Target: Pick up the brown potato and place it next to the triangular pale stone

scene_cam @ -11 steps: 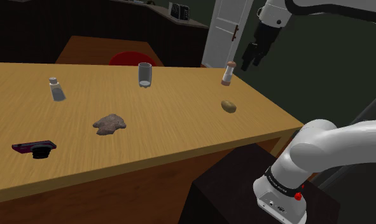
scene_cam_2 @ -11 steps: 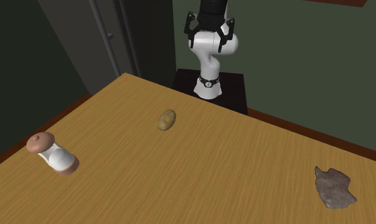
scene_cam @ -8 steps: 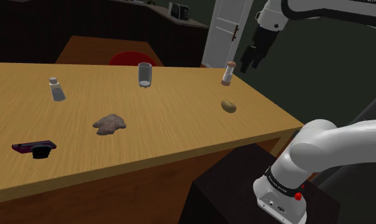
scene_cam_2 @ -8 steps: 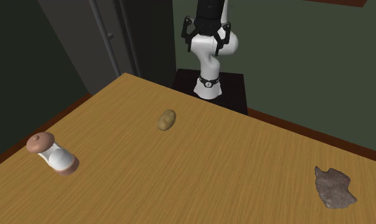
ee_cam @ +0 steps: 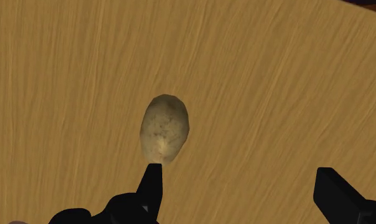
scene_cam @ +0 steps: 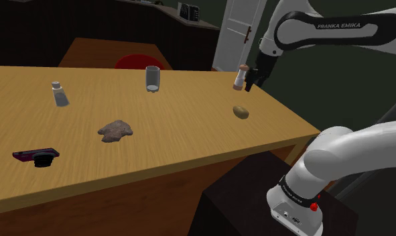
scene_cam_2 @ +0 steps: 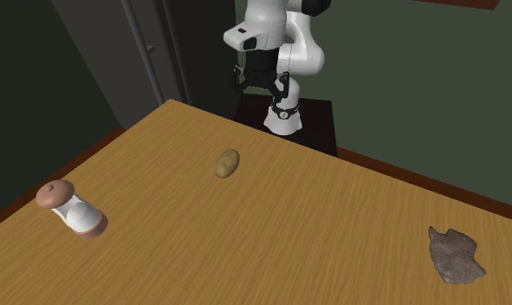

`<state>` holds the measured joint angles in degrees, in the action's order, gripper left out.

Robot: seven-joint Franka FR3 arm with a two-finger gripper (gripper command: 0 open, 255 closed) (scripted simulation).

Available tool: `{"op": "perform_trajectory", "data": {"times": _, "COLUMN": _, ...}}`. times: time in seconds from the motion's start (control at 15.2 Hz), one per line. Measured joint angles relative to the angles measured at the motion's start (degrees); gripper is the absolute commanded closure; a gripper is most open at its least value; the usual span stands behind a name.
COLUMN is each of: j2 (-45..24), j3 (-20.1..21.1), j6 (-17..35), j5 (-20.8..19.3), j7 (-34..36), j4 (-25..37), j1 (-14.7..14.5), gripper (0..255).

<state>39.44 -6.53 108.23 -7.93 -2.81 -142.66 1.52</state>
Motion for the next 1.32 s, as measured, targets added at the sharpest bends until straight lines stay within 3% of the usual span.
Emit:
{"op": "perform_trajectory", "data": {"times": 0.79, "j2": -19.01, "j3": -8.75, "j6": 22.21, "j5": -0.89, "j7": -4.22, "j4": -5.21, "j1": 2.87, "gripper": 0}}
{"op": "perform_trajectory", "data": {"times": 1.32, "j2": -26.01, "j3": -10.55, "j6": 30.61, "j5": 0.10, "j7": -5.58, "j4": -6.90, "j1": 2.85, "gripper": 0}}
